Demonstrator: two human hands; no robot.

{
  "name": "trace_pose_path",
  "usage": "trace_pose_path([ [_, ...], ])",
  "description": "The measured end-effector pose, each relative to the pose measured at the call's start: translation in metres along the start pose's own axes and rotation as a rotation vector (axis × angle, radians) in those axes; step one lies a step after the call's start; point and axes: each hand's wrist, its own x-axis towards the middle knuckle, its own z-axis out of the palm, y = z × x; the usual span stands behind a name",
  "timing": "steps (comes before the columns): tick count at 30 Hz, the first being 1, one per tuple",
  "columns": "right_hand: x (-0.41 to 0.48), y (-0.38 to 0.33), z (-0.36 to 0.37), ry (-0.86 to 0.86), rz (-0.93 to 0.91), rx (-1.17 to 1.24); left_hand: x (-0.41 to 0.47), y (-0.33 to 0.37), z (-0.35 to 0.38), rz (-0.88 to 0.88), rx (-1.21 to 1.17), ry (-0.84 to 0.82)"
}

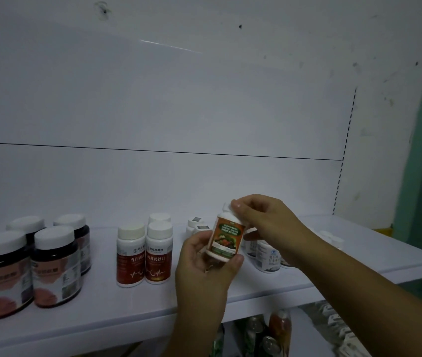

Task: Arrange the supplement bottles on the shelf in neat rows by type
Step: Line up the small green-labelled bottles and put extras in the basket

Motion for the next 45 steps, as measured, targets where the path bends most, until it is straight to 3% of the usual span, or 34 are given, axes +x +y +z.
trace_pose_path([
  [9, 0.010, 0.006, -0.015, -0.032, 0.030, 0.141, 0.012, -0.007, 0.002, 0.046, 0.114, -0.112],
  [13, 0.032, 0.008, -0.022, 0.140, -0.041, 0.168, 0.026, -0.021, -0.013, 0.119, 0.496, -0.065],
  [16, 0.059, 0.017, -0.022, 0.245, -0.056, 0.036, 0.034, -0.034, -0.023, 0.035, 0.737, -0.032],
  [20, 0.085, 0.038, -0.007, 0.191, 0.015, -0.029, 0.044, -0.044, -0.026, -0.128, 0.661, -0.065],
  [27, 0.110, 0.049, 0.006, 0.079, 0.051, -0.193, 0.051, -0.061, -0.025, -0.109, 0.884, -0.165],
  [36, 0.105, 0.076, 0.023, -0.086, 0.074, -0.441, 0.059, -0.075, -0.028, -0.096, 0.954, -0.167],
  [42, 0.104, 0.084, 0.028, -0.138, 0.120, -0.568, 0.059, -0.078, -0.029, -0.063, 0.960, -0.144],
  [45, 0.104, 0.075, 0.033, -0.116, 0.055, -0.651, 0.059, -0.079, -0.030, -0.045, 0.965, -0.121],
])
